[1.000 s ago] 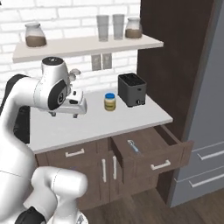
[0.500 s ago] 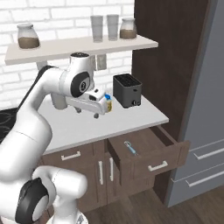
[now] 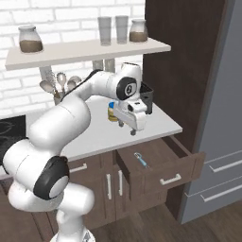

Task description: Pick the peeler from the drawer and place it on the counter.

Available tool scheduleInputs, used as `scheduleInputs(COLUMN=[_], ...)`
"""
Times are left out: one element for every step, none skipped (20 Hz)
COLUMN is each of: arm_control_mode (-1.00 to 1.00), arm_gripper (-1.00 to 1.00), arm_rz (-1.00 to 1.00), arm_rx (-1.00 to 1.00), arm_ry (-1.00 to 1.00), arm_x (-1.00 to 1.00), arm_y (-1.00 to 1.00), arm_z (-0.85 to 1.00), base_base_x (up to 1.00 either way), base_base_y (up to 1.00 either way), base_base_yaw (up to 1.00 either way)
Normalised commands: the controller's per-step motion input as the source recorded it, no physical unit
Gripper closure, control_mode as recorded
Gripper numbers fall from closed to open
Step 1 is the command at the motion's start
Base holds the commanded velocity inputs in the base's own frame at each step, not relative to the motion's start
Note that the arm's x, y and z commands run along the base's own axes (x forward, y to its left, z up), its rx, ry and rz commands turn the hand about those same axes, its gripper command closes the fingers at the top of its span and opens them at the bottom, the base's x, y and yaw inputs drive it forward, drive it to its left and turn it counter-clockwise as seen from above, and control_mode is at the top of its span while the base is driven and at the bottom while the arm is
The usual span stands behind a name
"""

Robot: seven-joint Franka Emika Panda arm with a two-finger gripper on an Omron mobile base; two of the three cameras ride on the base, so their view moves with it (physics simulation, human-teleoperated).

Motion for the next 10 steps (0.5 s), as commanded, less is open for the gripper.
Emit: scheduleInputs(arm_control_mode=[-1.0, -1.0, -1.0, -1.0, -1.0, -1.0, -1.0, -1.0, -1.0, -1.0], arm_gripper=[-1.0, -1.0, -1.0, -1.0, -1.0, -1.0, -1.0, -1.0, -1.0, -1.0], arm_rz=[-0.57, -0.56, -0.56, -0.56, -0.56, -0.54, -0.46, -0.25, -0.07, 0.0], arm_rx=[0.0, 0.0, 0.0, 0.0, 0.0, 0.0, 0.0, 0.0, 0.0, 0.0], arm_ry=[0.05, 0.05, 0.07, 0.11, 0.12, 0.11, 0.04, 0.0, -0.09, -0.15], arm_x=[0.04, 0.03, 0.02, 0.05, 0.11, 0.3, 0.41, 0.36, 0.39, 0.4], arm_y=[-1.0, -1.0, -1.0, -1.0, -1.0, -1.0, -1.0, -0.69, -0.41, -0.41], arm_z=[-1.0, -1.0, -1.0, -1.0, -1.0, -1.0, -1.0, -1.0, -0.94, -0.88], base_base_x=[0.0, 0.0, 0.0, 0.0, 0.0, 0.0, 0.0, 0.0, 0.0, 0.0], base_base_y=[0.0, 0.0, 0.0, 0.0, 0.0, 0.0, 0.0, 0.0, 0.0, 0.0], base_base_yaw=[0.0, 0.0, 0.0, 0.0, 0.0, 0.0, 0.0, 0.0, 0.0, 0.0])
